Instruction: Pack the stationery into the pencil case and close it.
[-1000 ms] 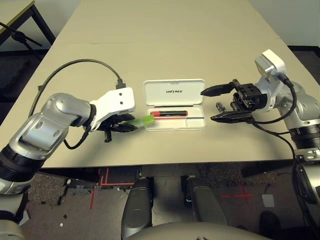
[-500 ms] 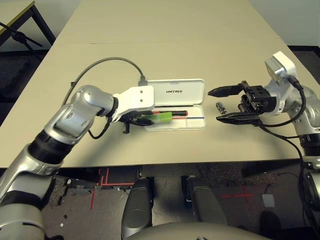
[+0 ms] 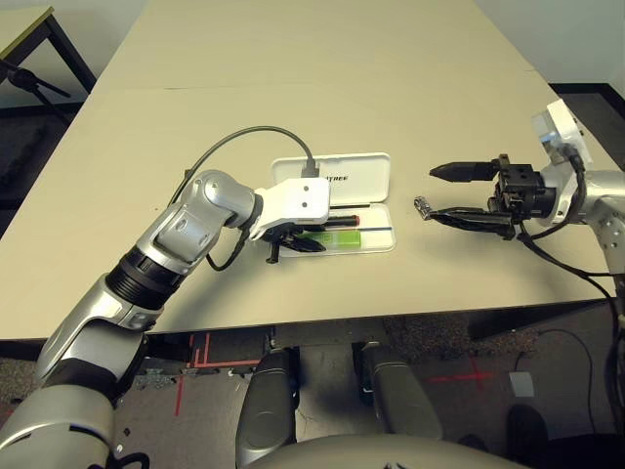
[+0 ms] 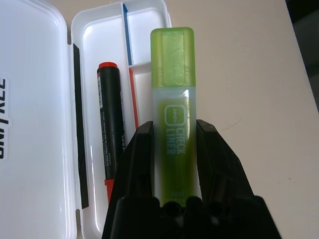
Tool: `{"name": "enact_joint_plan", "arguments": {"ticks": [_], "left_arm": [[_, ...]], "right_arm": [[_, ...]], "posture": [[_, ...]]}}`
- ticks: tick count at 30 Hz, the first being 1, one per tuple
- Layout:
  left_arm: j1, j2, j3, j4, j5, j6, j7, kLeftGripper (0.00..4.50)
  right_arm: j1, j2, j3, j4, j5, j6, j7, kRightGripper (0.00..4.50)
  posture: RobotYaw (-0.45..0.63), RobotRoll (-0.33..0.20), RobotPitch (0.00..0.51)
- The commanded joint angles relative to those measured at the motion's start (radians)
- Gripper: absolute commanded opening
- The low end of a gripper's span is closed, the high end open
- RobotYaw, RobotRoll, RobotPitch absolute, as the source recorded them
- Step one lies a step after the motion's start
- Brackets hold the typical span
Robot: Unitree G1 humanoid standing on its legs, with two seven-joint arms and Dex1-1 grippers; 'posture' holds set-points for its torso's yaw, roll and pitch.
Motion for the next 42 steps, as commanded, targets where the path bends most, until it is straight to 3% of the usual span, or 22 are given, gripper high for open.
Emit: {"name": "enact_joint_plan", "arguments": {"ticks": [1, 9, 18, 19, 31, 42], "left_arm": [[0.007, -0.011, -0.018, 0.038, 0.035, -0.030, -0.001, 1.08], [-0.012, -0.022, -0.009, 0.106, 0.077, -0.058, -0.004, 1.08], [-0.014, -0.013, 0.007, 0.090, 0.082, -0.022, -0.027, 4.29], [-0.014, -0.013, 0.010, 0.086, 0.080, -0.015, -0.027, 4.49], [-0.012, 0.034, 0.127, -0.029, -0.033, 0.131, -0.062, 4.49], [0.030, 0.152, 0.247, -0.049, -0.112, 0.138, -0.085, 4.49]], "right_arm": [[0.024, -0.027, -0.002, -0.029, -0.044, 0.035, -0.061, 4.50], [0.022, -0.031, -0.004, -0.053, -0.052, 0.087, -0.102, 4.50], [0.012, -0.011, 0.005, -0.064, -0.061, 0.122, -0.160, 4.50], [0.012, -0.009, 0.006, -0.066, -0.063, 0.126, -0.168, 4.50], [-0.073, 0.066, 0.071, -0.006, -0.165, 0.224, -0.321, 4.50], [-0.099, 0.107, 0.096, 0.010, -0.201, 0.354, -0.401, 4.50]], "posture": [[-0.11, 0.000, 0.165], [-0.11, 0.000, 0.167], [-0.09, 0.000, 0.174], [-0.09, 0.000, 0.174], [-0.03, 0.000, 0.172], [0.00, 0.000, 0.168]]}}
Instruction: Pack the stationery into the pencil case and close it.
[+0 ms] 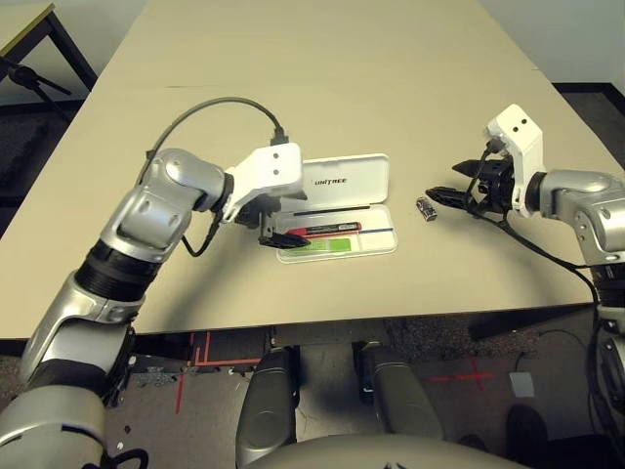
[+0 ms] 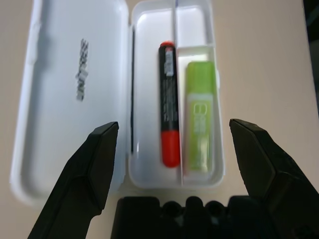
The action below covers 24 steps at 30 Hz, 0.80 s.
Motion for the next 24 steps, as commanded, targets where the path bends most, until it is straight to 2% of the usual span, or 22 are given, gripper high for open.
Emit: {"name": "enact_joint_plan", "arguments": {"ticks": [1, 3, 9, 13, 22, 24], "left_arm": [[0.025, 0.033, 0.048, 0.004, -0.044, -0.012, -0.018, 4.49], [0.046, 0.046, 0.093, -0.002, -0.084, -0.008, -0.025, 4.49], [0.109, 0.127, 0.149, -0.008, -0.114, -0.032, -0.044, 4.49], [0.146, 0.152, 0.218, -0.019, -0.191, -0.040, -0.075, 4.49], [0.164, 0.189, 0.228, -0.011, -0.209, -0.045, -0.087, 4.49], [0.167, 0.190, 0.229, -0.019, -0.215, -0.038, -0.088, 4.50]], "right_arm": [[-0.004, 0.011, 0.017, -0.003, -0.010, 0.051, -0.021, 4.50], [-0.002, 0.020, 0.016, -0.012, -0.003, 0.077, -0.029, 4.50], [-0.001, 0.045, 0.029, -0.020, -0.001, 0.130, -0.043, 4.50], [0.018, 0.089, 0.045, -0.015, -0.016, 0.141, -0.091, 4.50], [0.030, 0.135, 0.091, 0.046, -0.079, 0.140, -0.160, 4.50], [0.037, 0.139, 0.103, 0.050, -0.090, 0.139, -0.162, 4.13]], "posture": [[0.00, 0.000, 0.168], [0.02, 0.000, 0.163], [0.05, 0.000, 0.166], [0.07, 0.000, 0.165], [0.08, 0.000, 0.165], [0.08, 0.000, 0.167]]}}
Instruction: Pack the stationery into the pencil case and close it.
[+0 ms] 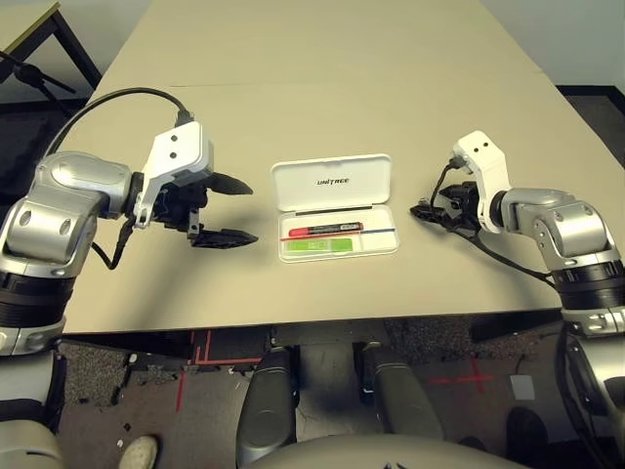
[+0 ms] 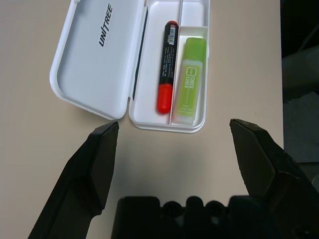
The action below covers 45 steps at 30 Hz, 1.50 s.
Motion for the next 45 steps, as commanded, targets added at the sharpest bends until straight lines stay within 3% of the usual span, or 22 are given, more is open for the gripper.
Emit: {"name": "enact_joint_plan", "arguments": {"ticks": [1, 9, 11, 17, 24, 28, 36, 45], "left_arm": [[0.014, 0.015, 0.007, -0.017, -0.026, 0.006, -0.006, 4.50], [0.020, 0.020, 0.009, -0.020, -0.028, 0.005, 0.001, 4.50], [0.021, 0.019, 0.009, -0.019, -0.027, 0.001, 0.003, 4.50], [0.011, 0.015, 0.003, -0.006, -0.028, -0.004, -0.005, 4.50], [0.009, 0.010, 0.017, 0.022, -0.038, -0.028, -0.014, 4.50], [0.018, -0.001, 0.039, 0.025, -0.070, -0.049, -0.017, 4.50], [0.032, -0.014, 0.068, 0.029, -0.100, -0.083, -0.001, 4.50], [0.048, -0.010, 0.079, 0.013, -0.116, -0.075, 0.016, 4.50]], "right_arm": [[0.031, 0.009, 0.033, 0.026, -0.025, 0.009, -0.012, 3.96], [0.038, -0.017, 0.036, -0.005, -0.036, 0.009, 0.020, 0.96], [0.033, -0.028, 0.038, -0.007, -0.038, -0.014, 0.041, 0.39], [0.004, -0.137, 0.080, -0.006, -0.019, -0.091, 0.230, 0.37], [-0.026, -0.237, 0.072, 0.006, 0.013, -0.316, 0.492, 0.37], [-0.065, -0.236, 0.056, 0.041, 0.053, -0.475, 0.641, 0.37], [-0.160, -0.224, 0.147, 0.065, -0.013, -0.594, 0.786, 0.37], [-0.174, -0.133, 0.236, 0.053, -0.075, -0.644, 0.816, 0.37]], "posture": [[0.08, 0.000, 0.167], [0.08, 0.000, 0.171], [0.08, 0.000, 0.171], [0.07, 0.000, 0.172], [0.07, 0.000, 0.173], [0.06, 0.000, 0.171], [0.08, 0.000, 0.163], [0.09, 0.000, 0.161]]}}
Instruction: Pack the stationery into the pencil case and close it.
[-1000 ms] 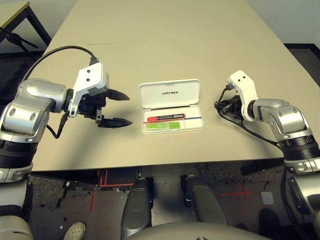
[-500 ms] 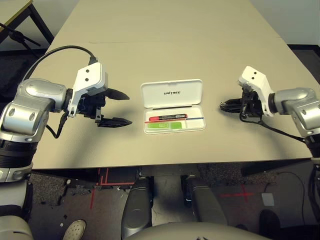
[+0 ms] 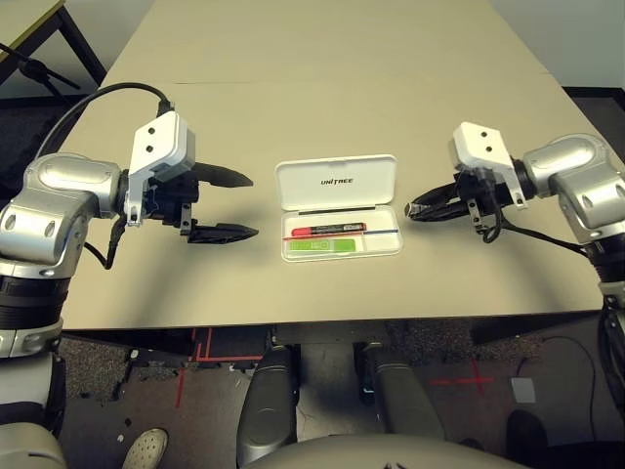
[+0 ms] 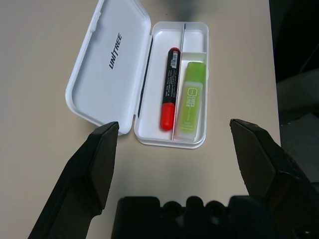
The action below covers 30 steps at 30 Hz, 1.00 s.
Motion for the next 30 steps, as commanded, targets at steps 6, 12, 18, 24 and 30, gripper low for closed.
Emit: {"name": "enact_joint_plan", "arguments": {"ticks": [6, 12, 18, 24, 30], "left_arm": [[0.031, 0.008, 0.025, -0.039, -0.034, 0.010, 0.016, 4.50], [0.039, 0.013, 0.028, -0.045, -0.038, 0.012, 0.022, 4.50], [0.020, 0.003, 0.023, -0.030, -0.031, 0.006, 0.043, 4.50], [-0.002, -0.005, 0.004, -0.005, -0.019, 0.002, 0.053, 4.50], [-0.043, -0.004, -0.035, 0.059, 0.023, 0.002, 0.057, 4.50]], "right_arm": [[-0.009, 0.085, 0.069, 0.028, -0.094, -0.083, -0.039, 0.37], [-0.016, 0.107, 0.074, 0.075, -0.128, -0.141, -0.048, 0.37], [-0.004, 0.116, 0.074, 0.107, -0.137, -0.195, -0.046, 0.37], [0.002, 0.131, 0.066, 0.110, -0.117, -0.191, -0.029, 1.77], [0.012, 0.129, 0.037, 0.094, -0.061, -0.166, 0.003, 4.07]], "posture": [[0.10, 0.000, 0.162], [0.11, 0.000, 0.160], [0.11, 0.000, 0.158], [0.09, 0.000, 0.159], [0.08, 0.000, 0.157]]}}
